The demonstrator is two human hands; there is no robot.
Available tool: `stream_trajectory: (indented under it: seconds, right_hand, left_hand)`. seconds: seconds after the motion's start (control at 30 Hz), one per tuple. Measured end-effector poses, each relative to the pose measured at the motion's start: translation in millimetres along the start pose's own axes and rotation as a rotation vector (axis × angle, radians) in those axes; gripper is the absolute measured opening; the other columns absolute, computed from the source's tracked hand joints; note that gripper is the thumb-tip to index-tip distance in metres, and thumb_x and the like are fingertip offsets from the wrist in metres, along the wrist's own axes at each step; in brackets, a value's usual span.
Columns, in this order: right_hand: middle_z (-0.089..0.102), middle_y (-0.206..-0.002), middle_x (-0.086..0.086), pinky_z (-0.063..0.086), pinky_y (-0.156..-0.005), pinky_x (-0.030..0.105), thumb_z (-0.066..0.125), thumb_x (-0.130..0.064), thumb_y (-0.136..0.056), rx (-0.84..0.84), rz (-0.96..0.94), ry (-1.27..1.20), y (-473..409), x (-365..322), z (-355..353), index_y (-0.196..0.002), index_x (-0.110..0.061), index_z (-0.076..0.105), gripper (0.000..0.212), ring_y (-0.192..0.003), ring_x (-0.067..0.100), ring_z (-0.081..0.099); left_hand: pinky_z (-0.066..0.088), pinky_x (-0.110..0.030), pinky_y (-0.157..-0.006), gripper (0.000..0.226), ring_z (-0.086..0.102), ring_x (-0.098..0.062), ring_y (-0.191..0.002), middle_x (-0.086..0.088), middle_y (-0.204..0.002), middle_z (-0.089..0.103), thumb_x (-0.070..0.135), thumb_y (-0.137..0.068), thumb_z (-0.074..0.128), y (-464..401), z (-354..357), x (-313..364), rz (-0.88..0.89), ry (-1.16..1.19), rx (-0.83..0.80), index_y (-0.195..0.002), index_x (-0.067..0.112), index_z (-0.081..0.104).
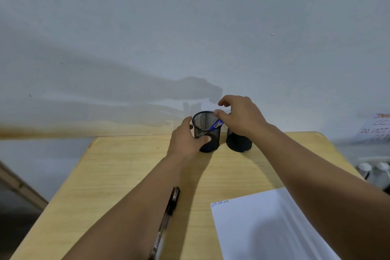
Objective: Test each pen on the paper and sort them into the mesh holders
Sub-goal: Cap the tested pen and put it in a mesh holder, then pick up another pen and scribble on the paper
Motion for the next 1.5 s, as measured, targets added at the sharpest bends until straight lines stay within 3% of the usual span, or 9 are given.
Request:
stream_trajectory:
  seconds: [0.13,0.23,0.33,0.43,0.67,1.0,1.17,1.3,1.5]
  right_hand:
    - [0.065,-0.118,-0.005,0.048,-0.089,0.037,0.058,-0.038,-0.092,0.210,-0.012,-0.078,31.8,-0.6,-16.5,-0.115,-0.026,0.064,0.027,-0.110,0.020,0.056]
    - [0.066,-0.094,-0.011,0.049,-0.077,0.031,0.061,-0.029,-0.089,0.216,0.021,-0.235,60.3,-0.3,-9.8,-0.102,-0.025,0.067,0.015,-0.087,0.012,0.060]
    - [0.066,-0.078,-0.014,0.050,-0.070,0.028,0.065,-0.024,-0.084,0.064,0.082,-0.315,91.9,-5.3,20.7,-0.090,-0.027,0.068,0.007,-0.069,0.005,0.060]
    - [0.068,-0.077,-0.013,0.052,-0.069,0.027,0.069,-0.028,-0.080,-0.154,0.123,-0.300,125.7,-20.1,61.2,-0.079,-0.033,0.066,0.006,-0.072,0.004,0.063]
    - [0.065,-0.066,-0.009,0.053,-0.063,0.031,0.073,-0.044,-0.074,-0.383,0.209,-0.294,183.2,-64.4,116.6,-0.063,-0.028,0.064,0.022,-0.071,0.015,0.066]
    - [0.069,-0.088,-0.003,0.057,-0.077,0.038,0.068,-0.022,-0.072,-0.372,0.221,-0.248,198.8,-80.8,127.7,-0.086,-0.024,0.064,0.015,-0.084,0.019,0.065]
    - [0.066,-0.098,0.002,0.059,-0.064,0.034,0.072,-0.018,-0.066,-0.391,0.307,-0.289,199.1,-70.0,120.0,-0.099,-0.025,0.059,0.036,-0.074,0.018,0.067]
    - [0.071,-0.083,-0.002,0.062,-0.059,0.039,0.070,-0.019,-0.063,-0.391,0.323,-0.323,200.3,-57.1,102.1,-0.094,-0.029,0.059,0.034,-0.064,0.016,0.071]
    - [0.068,-0.077,-0.006,0.056,-0.063,0.031,0.063,-0.015,-0.075,-0.381,0.183,-0.351,208.3,-40.7,59.1,-0.082,-0.031,0.065,0.017,-0.067,0.011,0.066]
  left_hand:
    - [0.043,-0.026,-0.078,0.063,0.059,-0.017,-0.099,0.007,-0.114,0.062,0.033,-0.080,0.080,17.1,-21.7,-12.8,-0.017,-0.042,-0.050,-0.135,0.026,0.050]
    - [0.047,-0.023,-0.073,0.040,0.062,-0.011,-0.089,0.014,-0.102,0.065,0.036,-0.081,0.078,36.7,-36.4,-26.8,-0.013,-0.112,-0.140,-0.118,0.029,0.064]
    - [0.043,-0.016,-0.070,0.028,0.061,-0.004,-0.087,0.014,-0.103,0.066,0.031,-0.084,0.075,59.7,-43.6,-42.4,-0.008,-0.223,-0.258,-0.111,0.030,0.068]
    - [0.039,-0.014,-0.067,0.028,0.055,0.003,-0.087,0.011,-0.108,0.065,0.031,-0.086,0.073,78.9,-49.9,-54.2,0.008,-0.310,-0.294,-0.113,0.029,0.069]
    - [0.043,-0.034,-0.091,0.026,0.048,-0.019,-0.109,0.006,-0.119,0.059,0.041,-0.090,0.063,103.1,-50.3,-53.6,0.169,-0.565,-0.328,-0.114,0.037,0.070]
    - [0.044,-0.038,-0.091,0.025,0.043,-0.019,-0.109,0.008,-0.121,0.059,0.045,-0.091,0.058,110.7,-54.4,-55.2,0.217,-0.674,-0.328,-0.114,0.039,0.069]
    - [0.042,-0.036,-0.089,0.028,0.042,-0.019,-0.110,0.010,-0.125,0.059,0.041,-0.092,0.062,116.7,-60.2,-52.3,0.257,-0.688,-0.342,-0.119,0.035,0.066]
    - [0.043,-0.037,-0.089,0.027,0.043,-0.015,-0.104,0.014,-0.122,0.061,0.035,-0.092,0.062,124.8,-66.3,-44.7,0.338,-0.673,-0.316,-0.119,0.036,0.067]
    - [0.044,-0.033,-0.082,0.020,0.047,-0.014,-0.096,0.016,-0.099,0.071,0.039,-0.091,0.064,142.0,-60.0,-20.5,0.490,-0.564,-0.231,-0.110,0.036,0.071]
Point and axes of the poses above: each hand's wrist, its own y-axis away from the middle knuckle, its own z-axis out of the palm, x = y × z, the point moved 7 cm from there along -y, towards the middle knuckle
